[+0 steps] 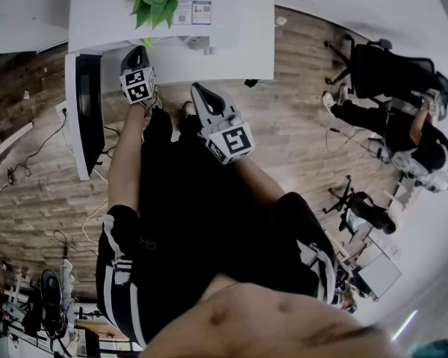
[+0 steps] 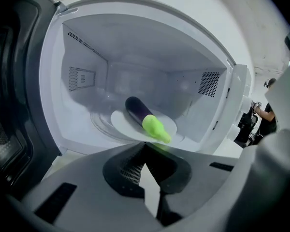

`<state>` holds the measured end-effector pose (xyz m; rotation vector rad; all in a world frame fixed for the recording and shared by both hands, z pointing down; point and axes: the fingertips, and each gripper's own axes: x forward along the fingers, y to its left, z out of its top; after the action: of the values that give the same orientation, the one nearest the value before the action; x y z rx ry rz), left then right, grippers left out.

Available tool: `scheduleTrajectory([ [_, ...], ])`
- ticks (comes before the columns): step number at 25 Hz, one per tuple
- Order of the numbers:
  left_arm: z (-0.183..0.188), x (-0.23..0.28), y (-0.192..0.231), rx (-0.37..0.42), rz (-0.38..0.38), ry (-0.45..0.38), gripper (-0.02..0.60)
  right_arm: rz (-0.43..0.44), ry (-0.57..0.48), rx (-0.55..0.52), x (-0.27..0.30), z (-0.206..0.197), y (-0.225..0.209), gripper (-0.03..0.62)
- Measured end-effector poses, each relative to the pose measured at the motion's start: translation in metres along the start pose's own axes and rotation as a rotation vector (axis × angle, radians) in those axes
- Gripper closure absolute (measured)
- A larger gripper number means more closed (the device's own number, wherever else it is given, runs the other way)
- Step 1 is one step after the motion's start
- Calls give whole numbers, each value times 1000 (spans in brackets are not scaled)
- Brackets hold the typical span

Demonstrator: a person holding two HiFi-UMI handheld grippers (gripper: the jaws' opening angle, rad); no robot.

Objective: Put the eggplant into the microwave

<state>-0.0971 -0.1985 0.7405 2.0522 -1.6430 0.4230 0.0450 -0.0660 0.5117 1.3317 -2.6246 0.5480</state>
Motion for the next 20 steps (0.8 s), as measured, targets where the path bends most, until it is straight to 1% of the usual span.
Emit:
scheduleTrajectory([
  [11,3,3,0,-18,6,13,551,-8,-3,3,-2,-1,-4,562],
  [17,0,-2,-5,5,-2,5,551,0,-4,3,-1,-2,0,562],
  [20,2,-4,-7,-1,-8,-3,551,2,-1,1,0,-3,1,562],
])
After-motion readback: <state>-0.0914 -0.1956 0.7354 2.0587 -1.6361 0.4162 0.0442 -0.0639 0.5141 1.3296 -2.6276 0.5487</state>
